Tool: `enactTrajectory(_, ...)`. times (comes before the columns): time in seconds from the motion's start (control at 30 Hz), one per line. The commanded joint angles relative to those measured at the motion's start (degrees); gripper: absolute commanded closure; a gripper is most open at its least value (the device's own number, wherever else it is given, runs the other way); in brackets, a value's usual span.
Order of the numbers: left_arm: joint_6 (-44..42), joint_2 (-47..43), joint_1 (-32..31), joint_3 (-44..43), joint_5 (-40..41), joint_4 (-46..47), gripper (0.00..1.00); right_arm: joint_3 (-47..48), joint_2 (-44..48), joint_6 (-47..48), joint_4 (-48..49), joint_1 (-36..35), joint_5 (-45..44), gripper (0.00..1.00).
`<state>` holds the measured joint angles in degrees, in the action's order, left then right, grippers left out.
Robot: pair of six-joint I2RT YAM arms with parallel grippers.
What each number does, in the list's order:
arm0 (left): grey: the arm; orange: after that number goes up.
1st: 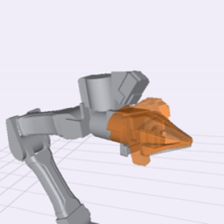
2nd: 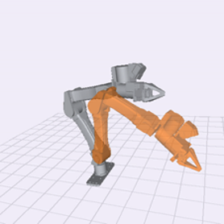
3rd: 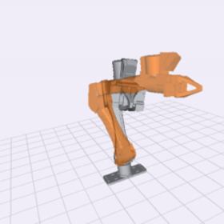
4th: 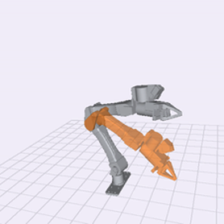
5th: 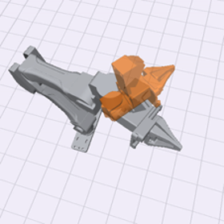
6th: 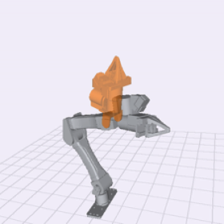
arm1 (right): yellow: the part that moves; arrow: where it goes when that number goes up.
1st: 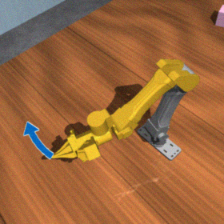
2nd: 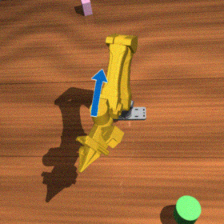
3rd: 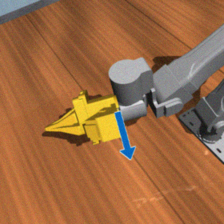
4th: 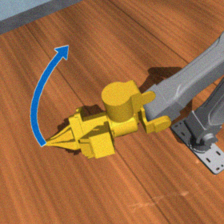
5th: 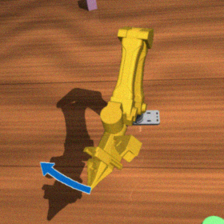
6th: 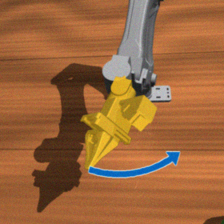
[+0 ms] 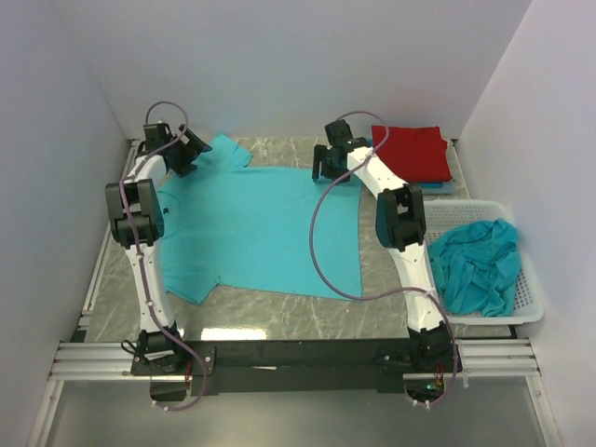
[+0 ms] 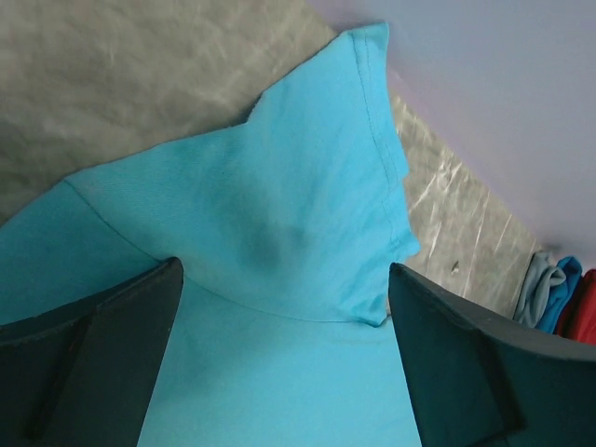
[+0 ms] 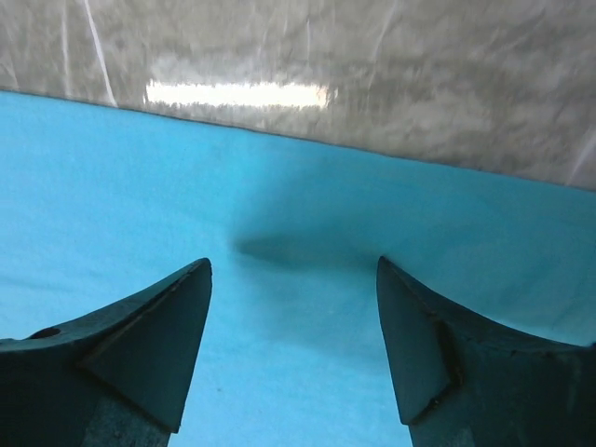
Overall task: Fold and stack the t-shirts
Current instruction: Flatten the tshirt out, then fold the tshirt
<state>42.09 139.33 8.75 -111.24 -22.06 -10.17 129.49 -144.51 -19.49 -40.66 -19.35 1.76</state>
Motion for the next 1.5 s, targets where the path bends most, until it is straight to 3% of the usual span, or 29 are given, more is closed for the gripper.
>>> enactTrajectory(0.0, 0.5, 5.1, 1.2, -4.1, 4.2, -1.7, 0.0, 4.0, -2.1, 1.9, 0.0, 2.4, 4.2, 0.22)
enactTrajectory(0.03, 0.8, 5.9, 1.4, -5.0, 4.0, -1.6, 0.01, 4.1, -2.0, 1.8, 0.7, 2.7, 5.7, 0.15)
enactTrajectory(0.27, 4.5, 9.7, 1.6, -10.2, -0.2, -0.3, 0.01, 5.4, -1.5, 2.9, 4.7, 4.7, 8.2, 0.12)
enactTrajectory(0.53, 3.1, -2.3, 1.9, -4.3, 2.4, -1.0, 0.0, 6.0, 4.7, 6.7, 5.3, 5.4, 8.7, 0.1)
enactTrajectory(0.63, 2.0, -8.7, 2.6, -1.4, 1.8, -1.3, 0.01, 1.4, 12.4, 7.0, 6.6, 4.7, 8.5, 0.1)
enactTrajectory(0.77, 3.1, -21.2, 3.9, 11.8, 1.9, -1.4, 0.01, -12.3, 22.4, 5.4, 10.0, 3.8, 7.6, 0.09)
enactTrajectory(0.87, 2.0, -37.0, 4.2, 23.9, 6.3, -0.8, 0.01, -22.9, 30.8, 3.7, 12.7, 2.9, 5.9, 0.09)
enactTrajectory(1.0, 1.7, -51.0, 4.3, 38.4, 14.0, -5.7, 0.01, -37.7, 41.6, 0.4, 17.4, 1.6, 4.4, 0.08)
enactTrajectory(1.13, 6.2, -64.0, 5.3, 52.9, 16.3, -7.6, 0.01, -54.1, 54.1, -1.8, 22.1, -0.3, 2.5, 0.07)
enactTrajectory(1.17, 8.3, -72.4, 5.4, 61.6, 18.3, -8.1, 0.01, -59.3, 57.9, -3.1, 23.9, -0.9, 0.8, 0.07)
enactTrajectory(1.27, 12.3, -84.3, 6.3, 71.6, 25.2, -11.1, 0.01, -68.8, 64.6, -5.8, 25.7, -1.5, 1.8, 0.07)
enactTrajectory(1.47, 19.3, -106.7, 6.7, 83.0, 36.5, -18.5, 0.01, -82.0, 75.1, -8.1, 27.9, -2.4, -0.3, 0.07)
